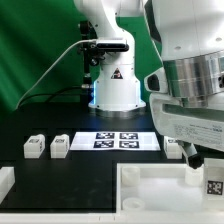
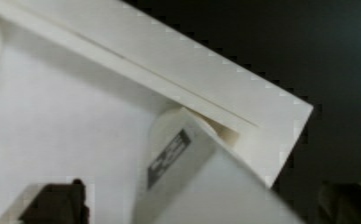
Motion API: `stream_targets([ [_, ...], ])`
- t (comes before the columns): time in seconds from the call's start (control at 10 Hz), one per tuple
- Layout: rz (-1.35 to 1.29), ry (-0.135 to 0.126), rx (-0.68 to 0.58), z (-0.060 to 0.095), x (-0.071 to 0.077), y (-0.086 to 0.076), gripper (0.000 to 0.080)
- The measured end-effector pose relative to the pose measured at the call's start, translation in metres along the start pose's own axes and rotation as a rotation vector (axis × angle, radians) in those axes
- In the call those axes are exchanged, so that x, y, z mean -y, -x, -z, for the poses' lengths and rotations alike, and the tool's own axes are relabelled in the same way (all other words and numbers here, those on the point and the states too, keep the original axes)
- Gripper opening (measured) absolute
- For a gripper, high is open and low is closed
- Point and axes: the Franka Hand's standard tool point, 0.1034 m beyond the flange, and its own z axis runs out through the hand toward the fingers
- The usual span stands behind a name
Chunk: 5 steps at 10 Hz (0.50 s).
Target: Assemble one leg
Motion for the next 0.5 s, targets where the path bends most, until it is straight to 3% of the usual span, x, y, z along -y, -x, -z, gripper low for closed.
stream_targets([
  [0.1, 0.176, 0.021, -0.011, 0.0, 0.0, 0.0, 0.0649],
  [0.2, 0.416, 0.07, -0.048, 0.0, 0.006, 0.001, 0.0649],
  [0.4, 0.564, 0.079, -0.057, -0.001, 0.009, 0.0, 0.0649],
  [0.5, 0.515, 0.078, -0.059, -0.001, 0.009, 0.001, 0.0559],
])
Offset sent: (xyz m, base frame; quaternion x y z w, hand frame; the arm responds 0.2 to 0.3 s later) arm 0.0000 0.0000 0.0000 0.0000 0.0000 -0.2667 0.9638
